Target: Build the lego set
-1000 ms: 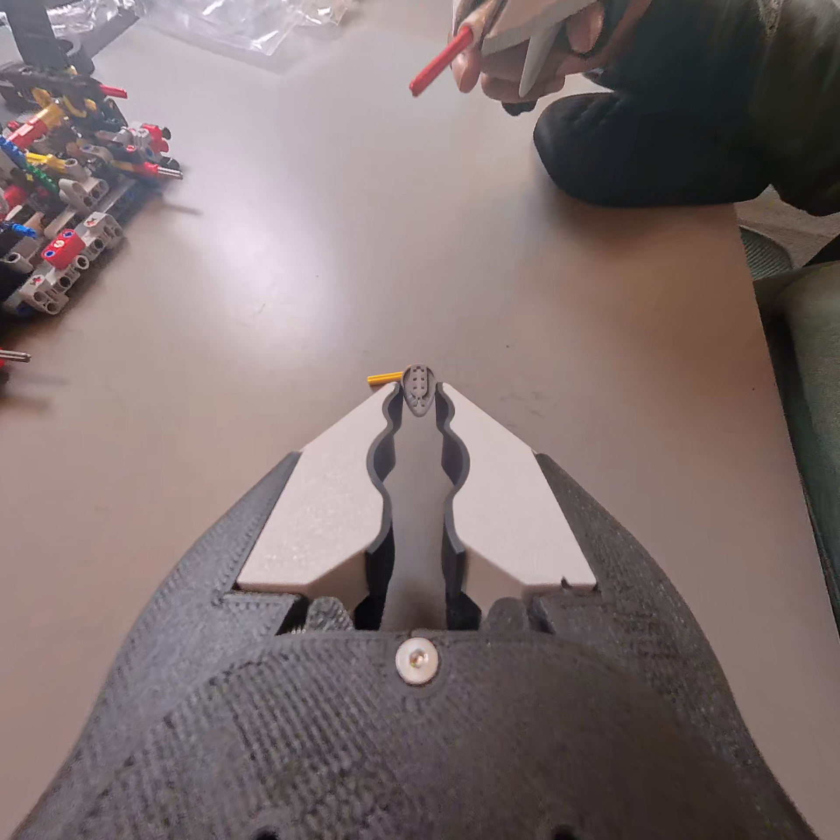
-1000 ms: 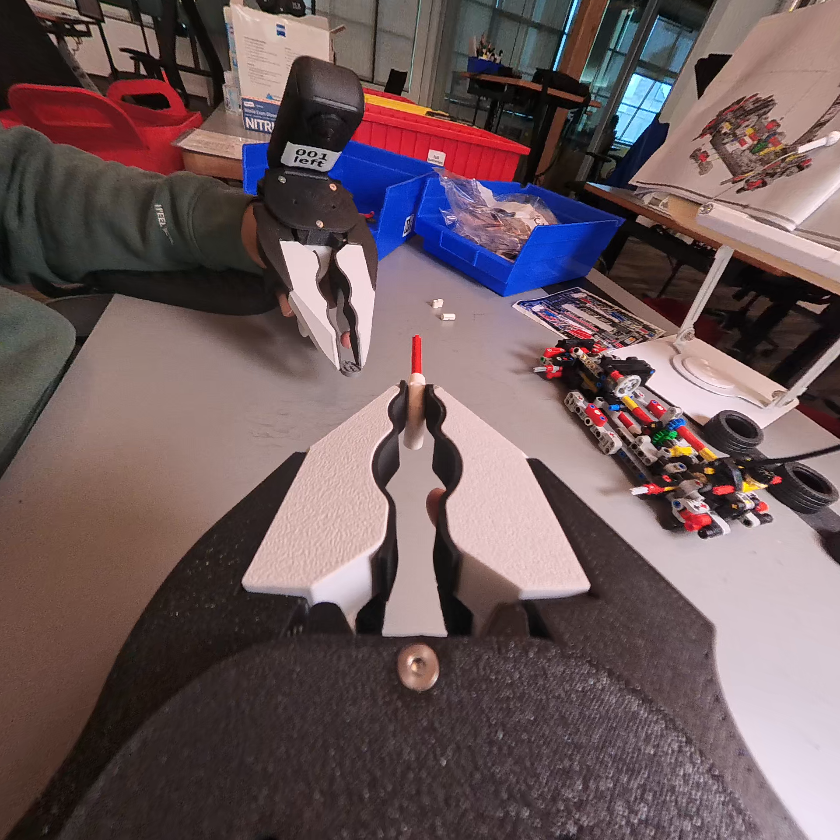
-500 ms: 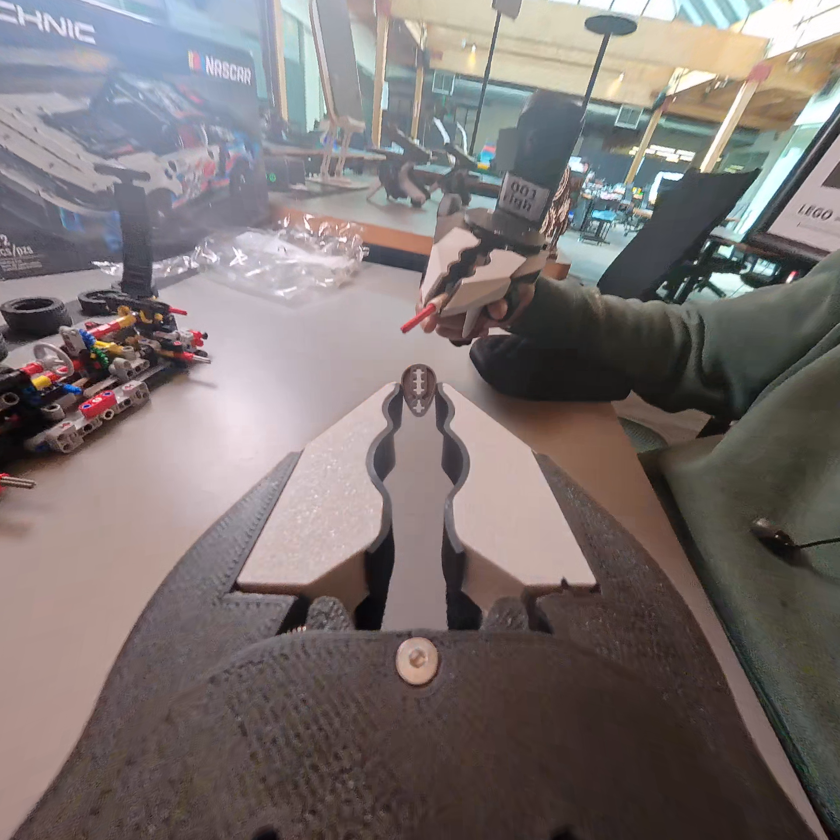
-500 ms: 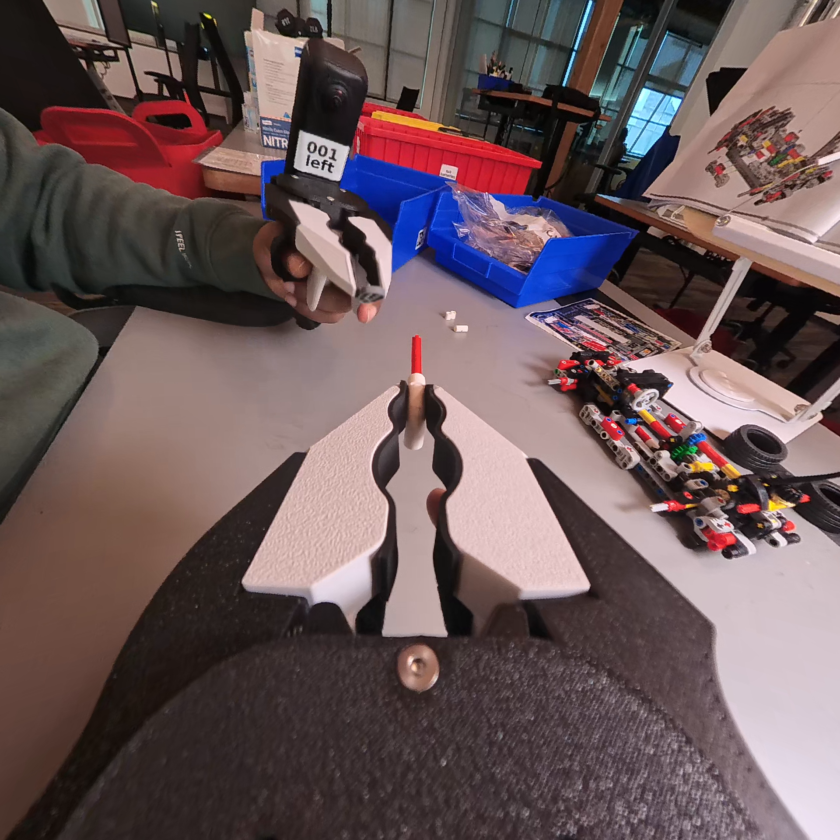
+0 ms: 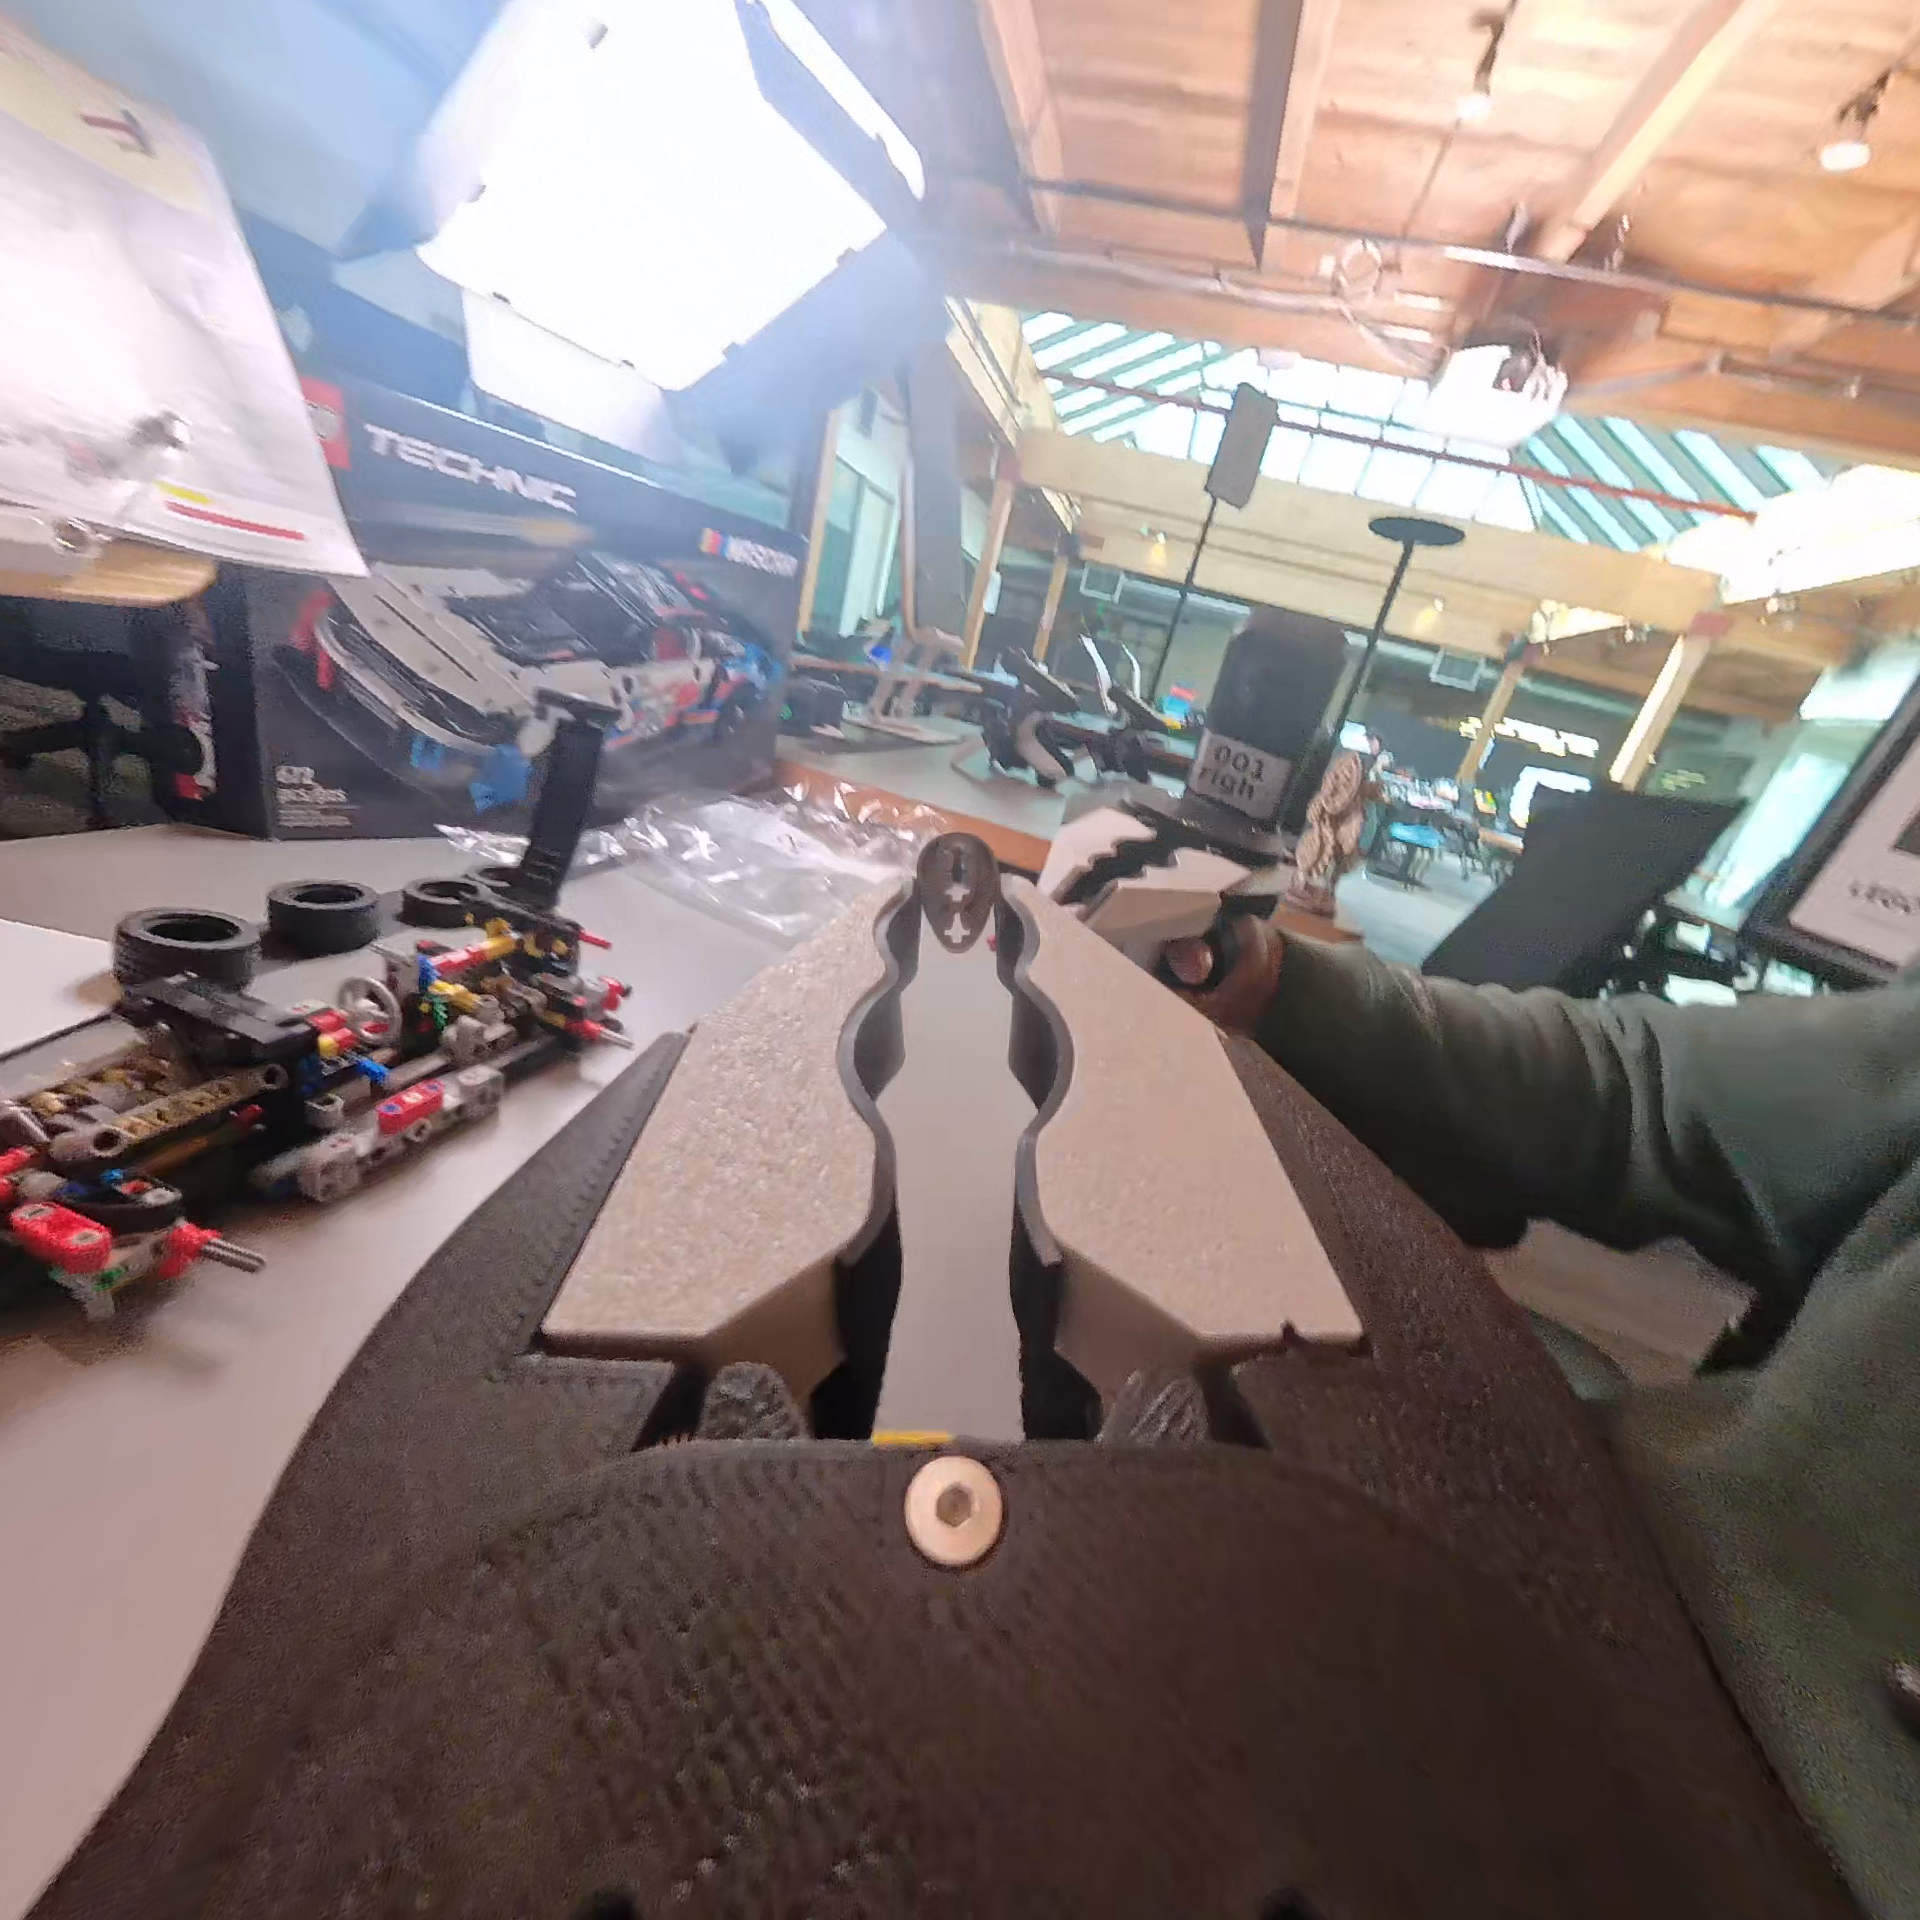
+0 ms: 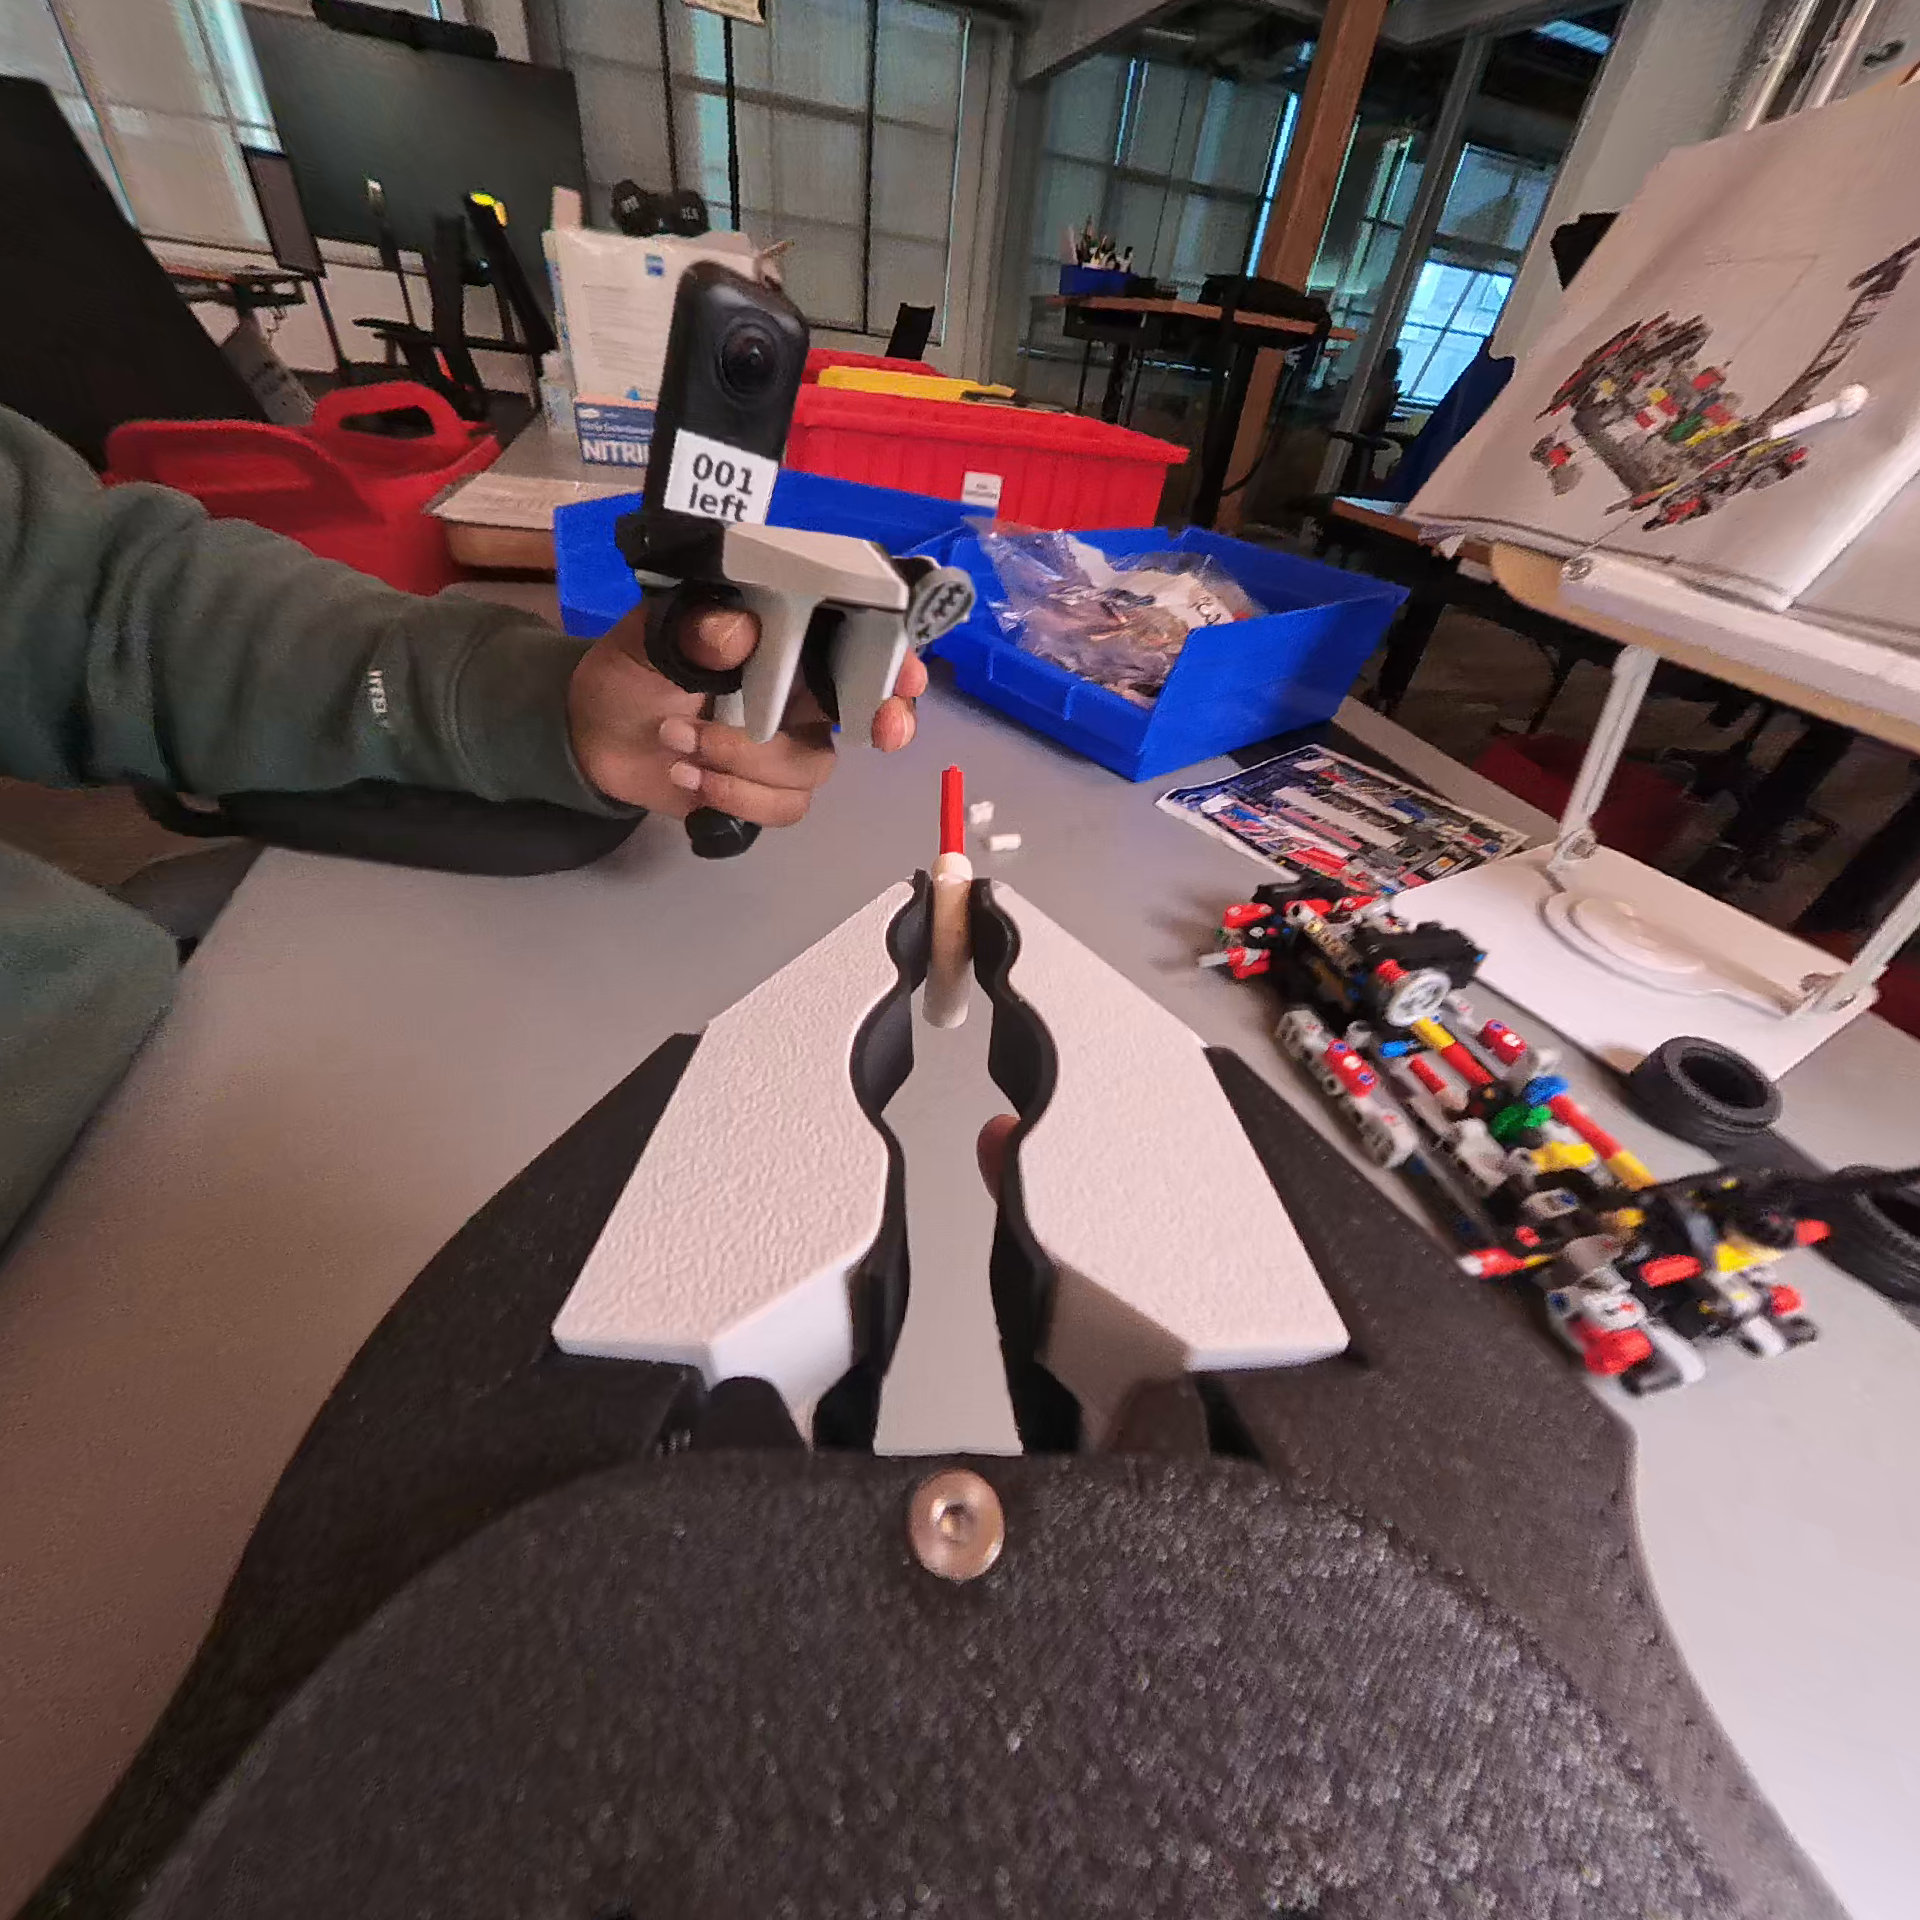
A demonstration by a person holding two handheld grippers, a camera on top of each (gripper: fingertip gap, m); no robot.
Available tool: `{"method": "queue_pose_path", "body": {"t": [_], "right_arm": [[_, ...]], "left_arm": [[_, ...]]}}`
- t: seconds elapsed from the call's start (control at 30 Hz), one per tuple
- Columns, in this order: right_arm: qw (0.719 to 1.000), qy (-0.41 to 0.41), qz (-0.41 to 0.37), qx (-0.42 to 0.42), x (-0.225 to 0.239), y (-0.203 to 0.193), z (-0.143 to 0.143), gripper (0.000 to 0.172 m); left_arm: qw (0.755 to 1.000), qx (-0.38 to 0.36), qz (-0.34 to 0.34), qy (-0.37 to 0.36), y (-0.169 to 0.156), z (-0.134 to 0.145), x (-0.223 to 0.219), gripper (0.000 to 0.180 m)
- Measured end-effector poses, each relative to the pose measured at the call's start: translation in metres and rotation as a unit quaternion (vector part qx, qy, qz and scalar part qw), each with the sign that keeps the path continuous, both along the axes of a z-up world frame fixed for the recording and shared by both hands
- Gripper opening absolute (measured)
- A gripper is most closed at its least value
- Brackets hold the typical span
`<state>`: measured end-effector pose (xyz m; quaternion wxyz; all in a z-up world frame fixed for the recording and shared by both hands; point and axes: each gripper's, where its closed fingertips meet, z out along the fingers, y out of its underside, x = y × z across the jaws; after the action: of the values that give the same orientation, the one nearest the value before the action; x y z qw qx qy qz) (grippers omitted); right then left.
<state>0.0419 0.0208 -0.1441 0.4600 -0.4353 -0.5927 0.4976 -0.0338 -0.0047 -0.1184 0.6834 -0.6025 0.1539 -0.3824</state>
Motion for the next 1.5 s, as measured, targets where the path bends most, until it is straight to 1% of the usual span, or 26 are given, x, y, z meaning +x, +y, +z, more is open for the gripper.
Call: {"method": "queue_pose_path", "body": {"t": [0.1,0.2,0.27,0.37,0.43,0.5,0.67,0.77,1.0,1.23,1.5], "right_arm": [[1.0,0.006,-0.002,0.008,-0.018,0.023,0.021,0.005],[1.0,0.022,-0.004,0.012,-0.034,0.045,0.037,0.005],[0.999,0.042,0.0,-0.009,-0.04,0.057,0.041,0.005],[0.999,0.031,0.007,-0.021,-0.045,0.066,0.024,0.005],[0.998,0.033,0.017,-0.05,-0.043,0.068,0.016,0.005],[0.998,0.026,0.017,-0.061,-0.043,0.069,0.005,0.005],[0.995,0.019,0.026,-0.095,-0.041,0.064,-0.013,0.005],[0.994,0.018,0.031,-0.103,-0.04,0.062,-0.015,0.005],[0.994,0.019,0.029,-0.108,-0.039,0.061,-0.017,0.005],[0.994,0.009,0.033,-0.108,-0.041,0.058,-0.023,0.005],[0.994,0.01,0.036,-0.104,-0.044,0.054,-0.023,0.005]], "left_arm": [[0.998,0.009,0.013,-0.067,0.029,0.025,-0.019,0.012],[0.995,0.027,0.009,-0.096,0.05,0.041,-0.03,0.012],[0.995,0.023,0.01,-0.1,0.058,0.034,-0.038,0.011],[0.996,0.001,0.008,-0.083,0.062,0.005,-0.045,0.012],[0.997,-0.022,0.0,-0.079,0.063,-0.014,-0.046,0.012],[0.996,-0.035,-0.015,-0.085,0.065,-0.02,-0.045,0.012],[0.996,-0.045,-0.04,-0.067,0.061,-0.025,-0.035,0.011],[0.994,-0.049,-0.051,-0.087,0.056,-0.022,-0.034,0.011],[0.987,-0.065,-0.063,-0.132,0.056,-0.02,-0.04,0.01],[0.989,-0.064,-0.072,-0.112,0.054,-0.023,-0.033,0.011],[0.991,-0.061,-0.08,-0.093,0.051,-0.026,-0.026,0.011]]}}
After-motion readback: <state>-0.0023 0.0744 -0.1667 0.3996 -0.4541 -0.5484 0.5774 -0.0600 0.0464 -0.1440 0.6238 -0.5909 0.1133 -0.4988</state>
